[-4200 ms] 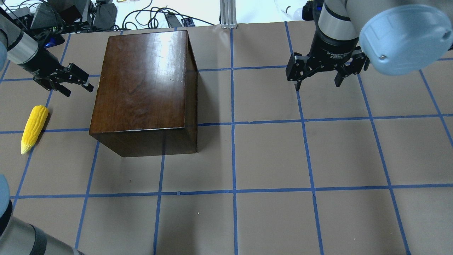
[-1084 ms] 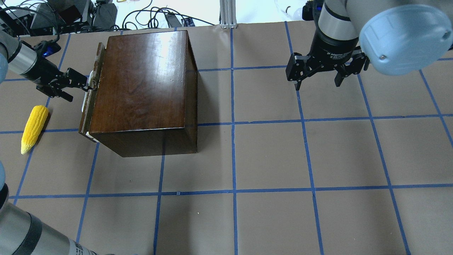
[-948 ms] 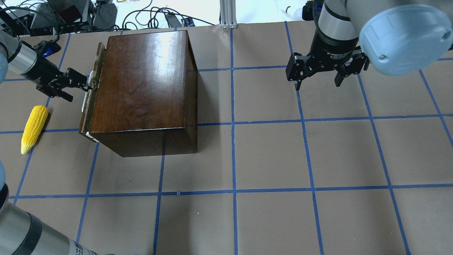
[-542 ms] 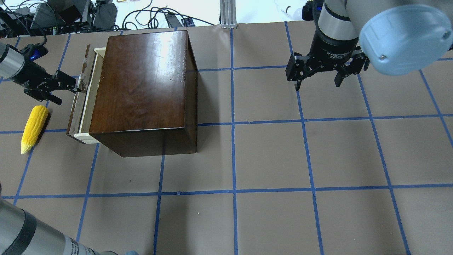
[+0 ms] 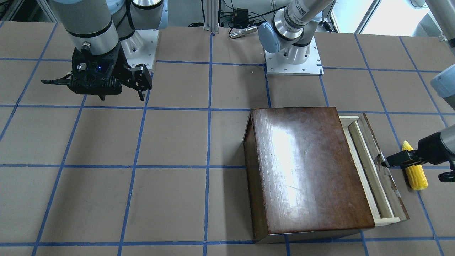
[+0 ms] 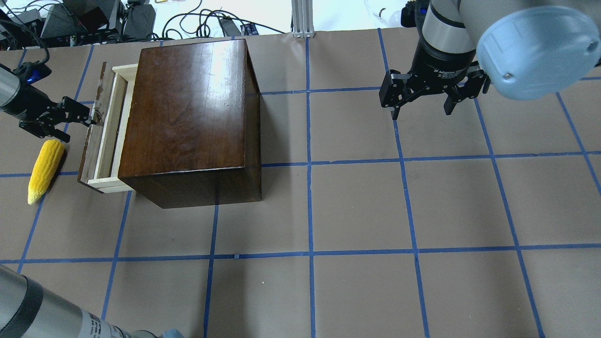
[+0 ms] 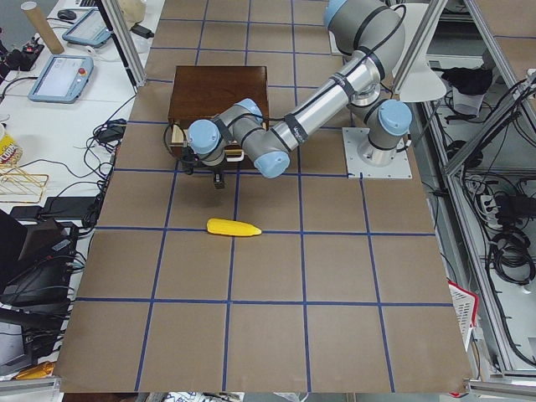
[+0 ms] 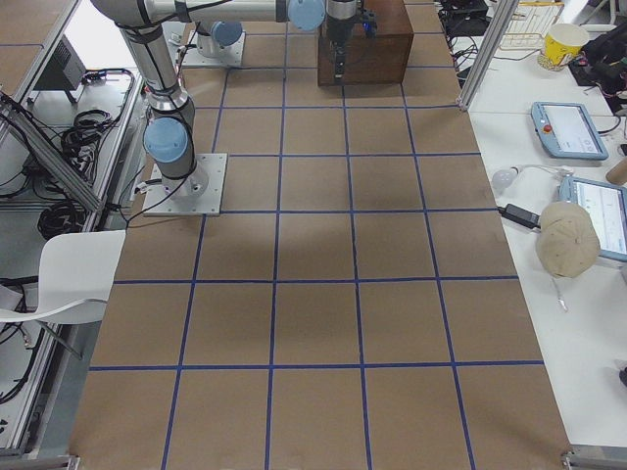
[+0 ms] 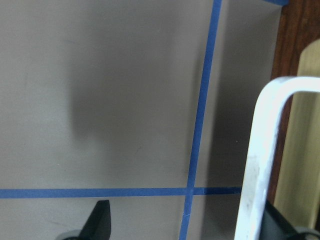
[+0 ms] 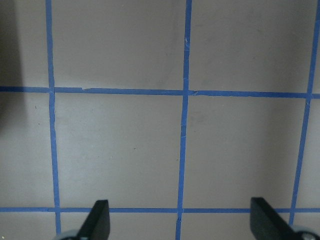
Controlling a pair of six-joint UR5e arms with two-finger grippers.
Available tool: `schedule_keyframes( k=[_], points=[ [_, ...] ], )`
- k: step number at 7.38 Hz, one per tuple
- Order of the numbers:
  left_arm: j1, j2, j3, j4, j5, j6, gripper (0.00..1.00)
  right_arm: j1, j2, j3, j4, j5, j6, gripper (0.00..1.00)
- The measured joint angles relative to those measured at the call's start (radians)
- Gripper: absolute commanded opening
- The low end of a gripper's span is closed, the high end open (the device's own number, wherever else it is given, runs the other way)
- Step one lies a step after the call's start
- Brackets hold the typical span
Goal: Open drawer and put corn inside
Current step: 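Pull the drawer outward from the cabinet with the left gripper, then release the handle and move the left gripper over the yellow corn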
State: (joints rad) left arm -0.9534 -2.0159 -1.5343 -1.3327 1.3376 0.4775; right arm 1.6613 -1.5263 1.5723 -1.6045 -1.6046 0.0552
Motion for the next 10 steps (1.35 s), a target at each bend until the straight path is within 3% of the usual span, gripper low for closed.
schedule_keyframes(
  k=[10],
  points=[
    [0.037, 0.029, 0.029, -0.013, 0.052, 0.012, 1.00, 0.000, 0.000, 0.000, 0.000, 0.000, 0.000, 1.00]
  ],
)
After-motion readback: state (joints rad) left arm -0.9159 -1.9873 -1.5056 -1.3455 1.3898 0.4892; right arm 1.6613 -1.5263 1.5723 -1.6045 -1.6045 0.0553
